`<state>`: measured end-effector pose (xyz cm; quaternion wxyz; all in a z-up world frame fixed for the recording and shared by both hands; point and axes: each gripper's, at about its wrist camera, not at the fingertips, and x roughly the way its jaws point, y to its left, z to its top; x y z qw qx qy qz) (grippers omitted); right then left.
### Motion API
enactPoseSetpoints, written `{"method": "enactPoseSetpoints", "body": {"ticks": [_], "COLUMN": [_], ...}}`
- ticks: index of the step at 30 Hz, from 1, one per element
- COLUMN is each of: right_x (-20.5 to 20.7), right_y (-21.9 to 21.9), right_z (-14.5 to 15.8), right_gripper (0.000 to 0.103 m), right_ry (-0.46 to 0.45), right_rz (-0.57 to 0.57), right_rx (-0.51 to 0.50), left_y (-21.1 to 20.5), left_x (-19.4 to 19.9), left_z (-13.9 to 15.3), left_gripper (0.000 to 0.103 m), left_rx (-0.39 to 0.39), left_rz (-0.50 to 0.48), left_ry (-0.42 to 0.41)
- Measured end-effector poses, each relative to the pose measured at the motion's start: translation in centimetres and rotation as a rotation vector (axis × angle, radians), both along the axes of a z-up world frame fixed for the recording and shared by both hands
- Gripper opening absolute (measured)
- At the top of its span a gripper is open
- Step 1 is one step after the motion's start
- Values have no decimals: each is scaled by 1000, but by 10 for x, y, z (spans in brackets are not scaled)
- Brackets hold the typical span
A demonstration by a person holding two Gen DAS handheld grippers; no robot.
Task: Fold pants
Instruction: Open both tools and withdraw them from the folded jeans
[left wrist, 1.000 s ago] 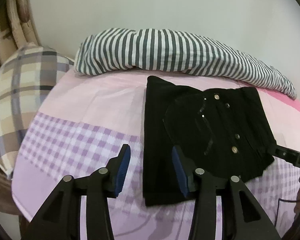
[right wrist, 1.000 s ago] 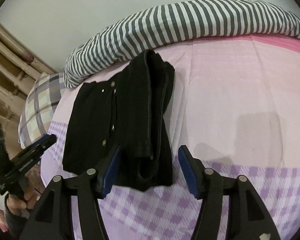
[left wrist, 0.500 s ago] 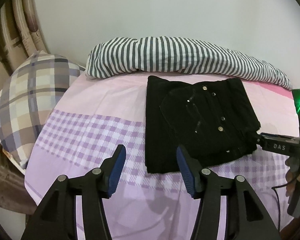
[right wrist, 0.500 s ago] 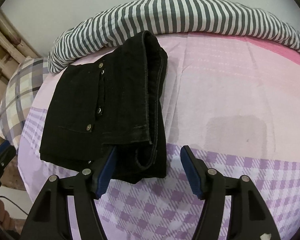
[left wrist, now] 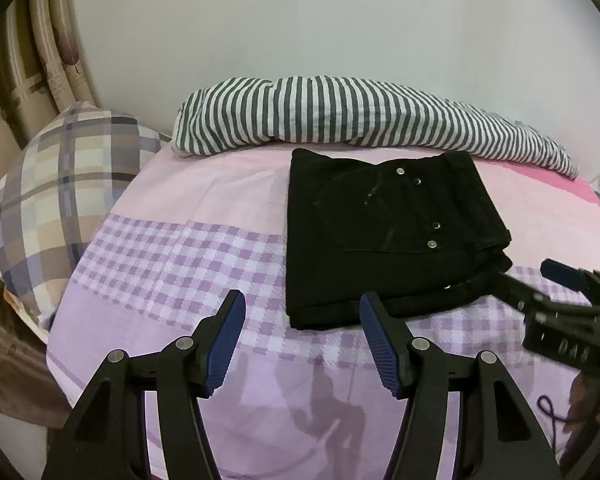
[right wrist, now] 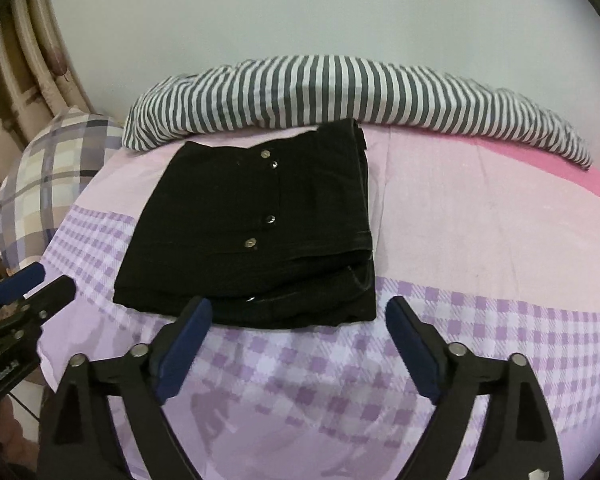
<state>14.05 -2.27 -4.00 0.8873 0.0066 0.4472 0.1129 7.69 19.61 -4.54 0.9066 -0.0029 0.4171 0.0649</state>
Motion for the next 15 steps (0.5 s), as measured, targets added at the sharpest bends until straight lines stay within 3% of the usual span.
{"method": "enactPoseSetpoints", "body": {"ticks": [5, 15], "right_x": [-15, -24], "right_y": [12, 22], "right_z": [2, 1], "right_gripper": [98, 99], "right_ry": [-15, -3], "right_rz": [-8, 2], "right_rx": [-29, -37], "left_y": [-1, -3], "left_x": [-2, -2], "left_z": [-5, -9], "left_gripper": [60, 60], "left_rx": [0, 37], "left_rz": [4, 16], "left_ry": [9, 6]}}
